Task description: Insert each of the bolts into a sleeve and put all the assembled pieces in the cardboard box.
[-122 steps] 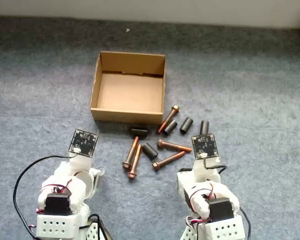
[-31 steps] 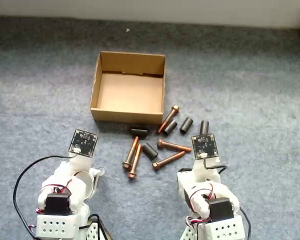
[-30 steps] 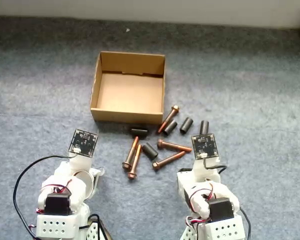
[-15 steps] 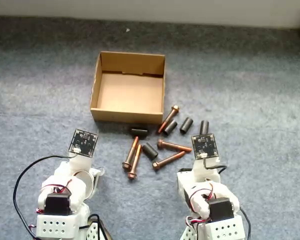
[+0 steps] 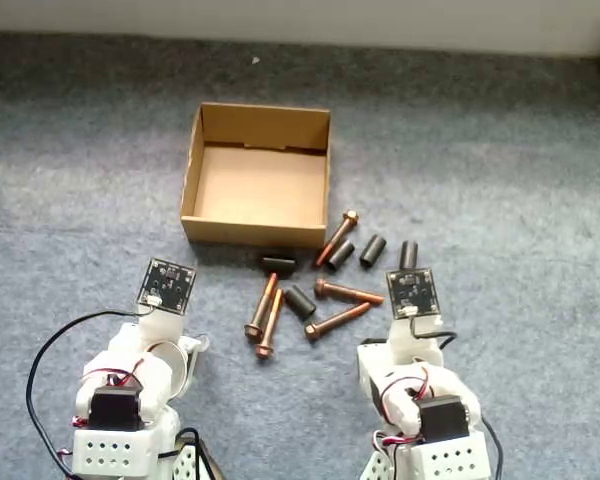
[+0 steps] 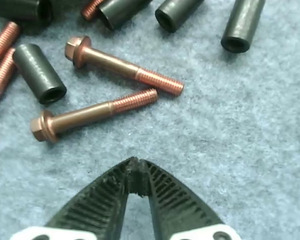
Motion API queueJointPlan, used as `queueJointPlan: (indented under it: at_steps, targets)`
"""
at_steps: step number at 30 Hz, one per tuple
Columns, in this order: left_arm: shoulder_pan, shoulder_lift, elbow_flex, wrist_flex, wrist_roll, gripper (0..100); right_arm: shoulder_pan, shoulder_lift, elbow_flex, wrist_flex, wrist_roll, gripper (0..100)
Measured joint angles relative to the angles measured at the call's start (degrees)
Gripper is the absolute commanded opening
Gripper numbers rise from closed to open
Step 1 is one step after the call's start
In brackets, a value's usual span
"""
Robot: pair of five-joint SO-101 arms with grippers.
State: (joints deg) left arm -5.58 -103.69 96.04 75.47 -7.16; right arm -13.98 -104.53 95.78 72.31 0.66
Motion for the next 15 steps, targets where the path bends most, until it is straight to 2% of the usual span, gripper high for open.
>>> queueJointPlan:
  at_steps: [3, 10, 15]
  targets:
    - [0.0, 0.0, 0.0, 0.0, 0.0, 22, 3.8, 0.0, 0.0, 0.2, 0.4, 0.9]
    - [0.0, 0.0, 0.0, 0.0, 0.0, 22, 6.2, 0.0, -1.8, 0.2, 11.3, 2.9]
    - [0.0, 0.0, 0.0, 0.0, 0.0, 22, 6.8, 0.1, -12.4, 0.2, 10.5, 9.4]
